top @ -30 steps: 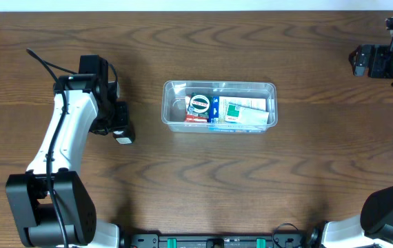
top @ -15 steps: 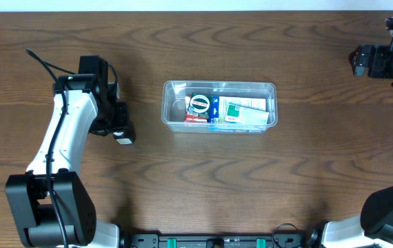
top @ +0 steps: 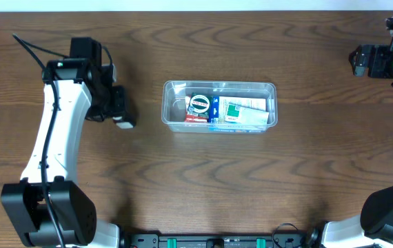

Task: Pack container
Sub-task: 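Grasp the dark bottle with white cap using left gripper, then carry the bottle over the container and lower it inside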

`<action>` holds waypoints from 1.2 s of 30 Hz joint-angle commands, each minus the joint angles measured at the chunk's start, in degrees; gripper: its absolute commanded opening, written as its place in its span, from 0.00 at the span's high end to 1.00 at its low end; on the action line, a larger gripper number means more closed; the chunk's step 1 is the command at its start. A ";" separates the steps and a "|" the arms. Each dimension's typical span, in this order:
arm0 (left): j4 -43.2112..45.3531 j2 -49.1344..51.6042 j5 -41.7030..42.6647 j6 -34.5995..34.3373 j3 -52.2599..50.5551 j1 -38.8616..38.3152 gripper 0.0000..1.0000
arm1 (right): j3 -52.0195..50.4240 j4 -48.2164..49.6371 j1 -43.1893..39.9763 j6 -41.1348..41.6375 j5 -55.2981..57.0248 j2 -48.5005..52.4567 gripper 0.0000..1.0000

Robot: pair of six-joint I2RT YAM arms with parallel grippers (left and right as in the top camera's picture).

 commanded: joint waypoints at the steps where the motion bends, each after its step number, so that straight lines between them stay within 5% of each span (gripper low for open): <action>1: -0.85 -0.46 0.83 0.63 4.94 -2.34 0.77 | 0.50 -0.02 -0.26 0.63 -0.39 -0.09 0.01; 20: -1.07 -1.86 0.42 24.28 10.95 -19.67 0.76 | 0.50 -0.02 -0.26 0.63 -0.39 -0.09 0.01; 36: 3.93 -1.81 0.44 35.78 10.93 -22.56 0.76 | 0.50 -0.02 -0.26 0.66 -0.39 -0.09 0.01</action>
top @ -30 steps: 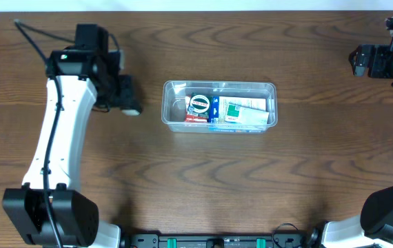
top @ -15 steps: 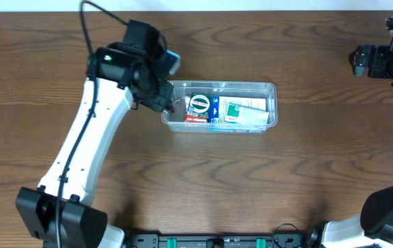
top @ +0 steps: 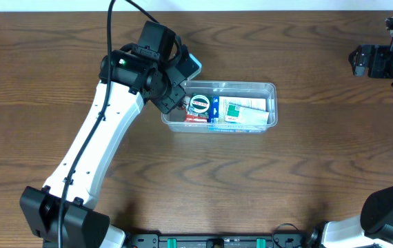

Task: Pack container
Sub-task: 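Carry the bottle over the container and lower it inside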

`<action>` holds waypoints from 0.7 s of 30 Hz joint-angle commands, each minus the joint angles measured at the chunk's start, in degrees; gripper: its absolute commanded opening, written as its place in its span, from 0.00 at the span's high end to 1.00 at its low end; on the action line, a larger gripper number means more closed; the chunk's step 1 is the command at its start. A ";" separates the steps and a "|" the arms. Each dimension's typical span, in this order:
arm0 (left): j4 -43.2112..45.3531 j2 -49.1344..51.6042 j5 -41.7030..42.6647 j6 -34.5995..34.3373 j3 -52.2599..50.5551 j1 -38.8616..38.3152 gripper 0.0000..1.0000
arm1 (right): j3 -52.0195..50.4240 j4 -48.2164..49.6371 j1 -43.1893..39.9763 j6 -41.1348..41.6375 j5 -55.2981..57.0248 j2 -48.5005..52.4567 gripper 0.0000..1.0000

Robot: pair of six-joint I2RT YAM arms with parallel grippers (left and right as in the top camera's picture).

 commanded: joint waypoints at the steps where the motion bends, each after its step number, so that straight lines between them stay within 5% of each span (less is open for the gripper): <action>1: 0.98 -1.79 0.44 2.97 1.57 -0.07 0.76 | 0.50 -0.02 -0.26 0.63 -0.39 -0.09 0.01; 10: 2.08 -0.92 0.42 2.99 1.03 -0.02 0.76 | 0.50 -0.02 -0.26 0.66 -0.39 -0.09 0.01; 21: 2.23 -0.76 0.42 12.41 -0.61 -0.02 0.76 | 0.50 -0.02 -0.26 0.66 -0.39 -0.09 0.01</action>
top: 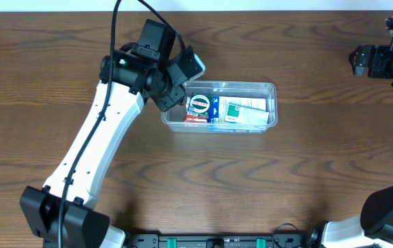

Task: Pack container
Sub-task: 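Carry the bottle over the container and lower it inside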

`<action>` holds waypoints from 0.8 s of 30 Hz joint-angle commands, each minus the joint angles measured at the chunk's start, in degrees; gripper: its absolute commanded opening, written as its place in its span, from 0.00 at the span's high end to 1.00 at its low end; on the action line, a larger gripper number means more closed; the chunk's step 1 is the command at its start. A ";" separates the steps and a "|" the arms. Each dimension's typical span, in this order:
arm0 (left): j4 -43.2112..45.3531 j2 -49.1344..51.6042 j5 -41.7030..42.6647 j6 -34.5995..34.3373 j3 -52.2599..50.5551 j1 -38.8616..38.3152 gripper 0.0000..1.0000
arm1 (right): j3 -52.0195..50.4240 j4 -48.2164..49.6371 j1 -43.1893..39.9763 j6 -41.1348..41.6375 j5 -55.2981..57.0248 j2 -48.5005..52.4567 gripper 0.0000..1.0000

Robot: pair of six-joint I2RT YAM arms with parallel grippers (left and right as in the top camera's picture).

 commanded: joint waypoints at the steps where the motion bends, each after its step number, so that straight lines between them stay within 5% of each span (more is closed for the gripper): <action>1: 0.15 -0.68 0.42 5.31 -0.39 -0.02 0.76 | 0.50 -0.02 -0.26 0.68 -0.39 -0.09 0.01; 24: -0.87 9.14 0.61 17.22 -0.44 -0.02 0.81 | 0.50 -0.02 -0.26 0.68 -0.39 -0.09 0.01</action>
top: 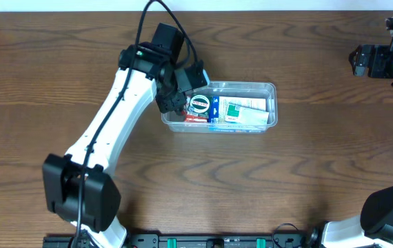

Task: Pack container
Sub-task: 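Carry the bottle over the container and lower it inside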

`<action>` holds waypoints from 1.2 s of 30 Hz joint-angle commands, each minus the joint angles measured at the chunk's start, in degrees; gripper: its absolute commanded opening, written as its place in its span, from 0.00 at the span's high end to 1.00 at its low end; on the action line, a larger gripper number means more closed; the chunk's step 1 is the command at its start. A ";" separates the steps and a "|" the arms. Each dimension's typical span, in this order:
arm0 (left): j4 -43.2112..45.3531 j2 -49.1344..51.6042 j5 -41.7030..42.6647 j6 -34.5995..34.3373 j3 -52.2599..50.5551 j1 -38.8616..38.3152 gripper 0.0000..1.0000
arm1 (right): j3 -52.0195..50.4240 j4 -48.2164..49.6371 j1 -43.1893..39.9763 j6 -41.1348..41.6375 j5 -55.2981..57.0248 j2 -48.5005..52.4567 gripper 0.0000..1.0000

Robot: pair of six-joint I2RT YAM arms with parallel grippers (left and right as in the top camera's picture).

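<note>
A clear plastic container lies mid-table. It holds a round green-and-white item, a red pack, a blue box and a green-and-white packet. My left gripper hangs over the container's left end, tilted down into it. It is shut on a small pale blue-and-white item, which is mostly hidden by the wrist. My right gripper rests at the far right edge, away from everything; its jaws are too dark to read.
The left arm stretches diagonally from the front left across the brown wooden table to the container. The right arm's base sits at the front right corner.
My left gripper has moved right and a little toward the front, from just behind the container's left corner to over its left end. The pale item is still in it. The right arm is unchanged.
My left gripper was first low on the table, well left of the container, with something pale at its tip. It was then behind the container's back-left corner carrying the pale blue item, stayed there, and now hangs over the container's left end.
</note>
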 commanded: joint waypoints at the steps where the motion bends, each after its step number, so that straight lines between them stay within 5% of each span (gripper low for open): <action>1: -0.02 0.96 0.61 4.63 -0.33 0.00 0.81 | 0.50 -0.02 -0.26 0.66 -0.39 -0.09 0.01; 36: 1.42 6.19 0.85 7.37 -0.33 2.03 0.81 | 0.50 -0.02 -0.26 0.66 -0.39 -0.09 0.01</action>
